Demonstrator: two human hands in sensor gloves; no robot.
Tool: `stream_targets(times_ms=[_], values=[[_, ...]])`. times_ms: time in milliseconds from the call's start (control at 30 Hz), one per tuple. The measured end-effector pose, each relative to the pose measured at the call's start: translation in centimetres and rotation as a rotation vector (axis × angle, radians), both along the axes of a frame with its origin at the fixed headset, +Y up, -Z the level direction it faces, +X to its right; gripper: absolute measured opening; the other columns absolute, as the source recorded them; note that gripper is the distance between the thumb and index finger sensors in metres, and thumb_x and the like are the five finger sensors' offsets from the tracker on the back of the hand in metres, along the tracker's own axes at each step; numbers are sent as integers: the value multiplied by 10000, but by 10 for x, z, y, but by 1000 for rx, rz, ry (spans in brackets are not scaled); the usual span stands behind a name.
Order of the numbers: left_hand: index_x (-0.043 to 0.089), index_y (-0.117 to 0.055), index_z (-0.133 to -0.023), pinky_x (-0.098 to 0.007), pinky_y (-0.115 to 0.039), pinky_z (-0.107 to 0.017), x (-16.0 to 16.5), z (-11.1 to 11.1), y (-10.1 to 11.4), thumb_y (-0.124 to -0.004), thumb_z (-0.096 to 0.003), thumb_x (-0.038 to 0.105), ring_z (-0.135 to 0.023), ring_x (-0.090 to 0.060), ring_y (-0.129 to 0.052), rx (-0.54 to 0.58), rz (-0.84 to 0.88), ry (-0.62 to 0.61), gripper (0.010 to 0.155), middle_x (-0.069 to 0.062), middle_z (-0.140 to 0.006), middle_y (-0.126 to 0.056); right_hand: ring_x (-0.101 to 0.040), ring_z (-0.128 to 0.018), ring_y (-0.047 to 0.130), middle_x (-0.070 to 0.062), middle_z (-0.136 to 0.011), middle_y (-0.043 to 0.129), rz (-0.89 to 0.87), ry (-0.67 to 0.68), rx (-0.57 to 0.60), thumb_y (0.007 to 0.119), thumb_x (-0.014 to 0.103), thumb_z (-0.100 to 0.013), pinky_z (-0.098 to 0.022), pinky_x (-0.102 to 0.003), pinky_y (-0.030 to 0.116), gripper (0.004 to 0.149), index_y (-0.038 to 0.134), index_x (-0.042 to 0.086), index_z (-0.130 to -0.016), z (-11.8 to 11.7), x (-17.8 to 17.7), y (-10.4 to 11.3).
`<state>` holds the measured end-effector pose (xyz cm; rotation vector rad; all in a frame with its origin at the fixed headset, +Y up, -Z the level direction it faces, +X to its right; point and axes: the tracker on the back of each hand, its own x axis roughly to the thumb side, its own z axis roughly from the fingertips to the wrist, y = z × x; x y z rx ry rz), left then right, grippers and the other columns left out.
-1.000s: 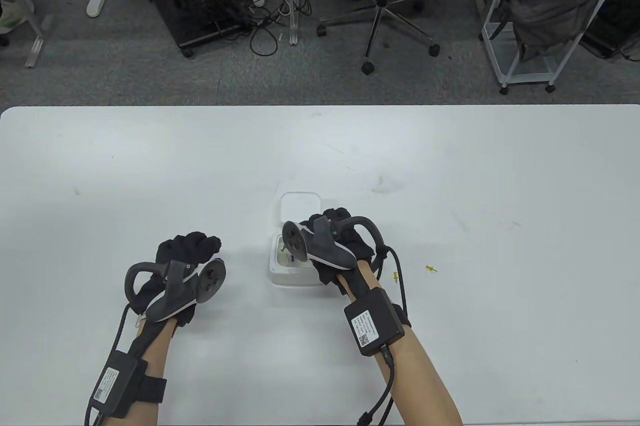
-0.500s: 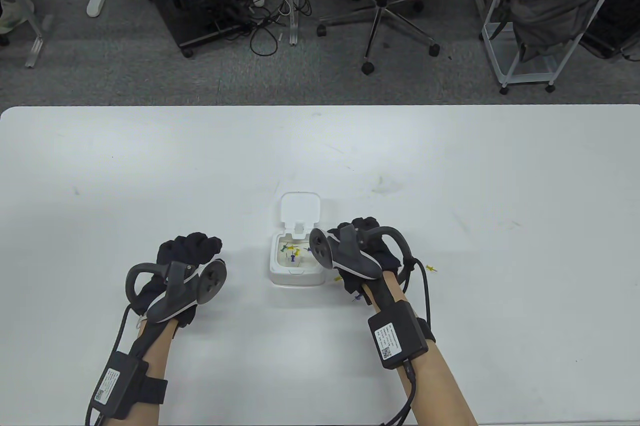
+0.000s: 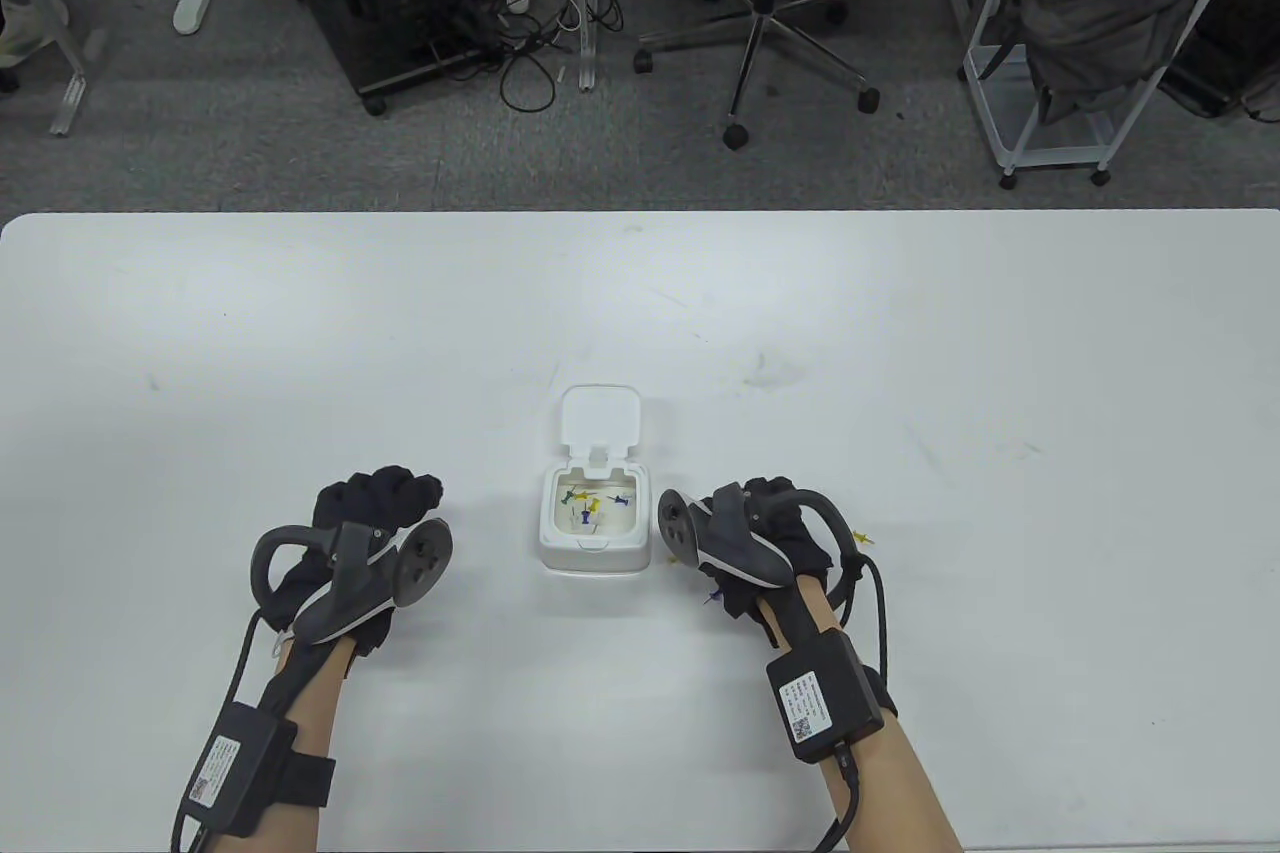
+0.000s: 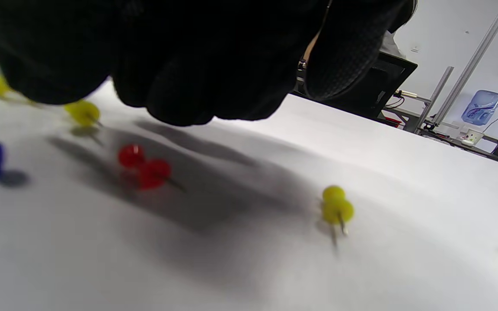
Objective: Press to open box and store push pins
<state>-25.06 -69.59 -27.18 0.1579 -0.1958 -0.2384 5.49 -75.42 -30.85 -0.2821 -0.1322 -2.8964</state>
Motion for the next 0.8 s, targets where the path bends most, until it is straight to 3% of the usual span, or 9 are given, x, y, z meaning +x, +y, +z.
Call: stream_targets(times_ms=[500, 800], values=[[342, -735, -977, -487, -781, -734, 0, 0, 0, -686, -509, 518, -830, -193, -939, -1, 0, -3, 503, 59, -1009, -834, -191, -649, 970, 122, -661, 959, -6, 8, 41, 813, 497, -315, -709, -542, 727, 413, 807, 356, -703, 0, -4, -5], [345, -733, -978, -487, -781, -734, -1, 0, 0, -686, -509, 518, -829, -193, -940, -3, 1, 2, 502, 60, -1011, -832, -188, -659, 969, 131, -668, 963, -16, -5, 33, 803, 497, -323, -709, -543, 725, 412, 802, 360, -711, -5, -3, 4]])
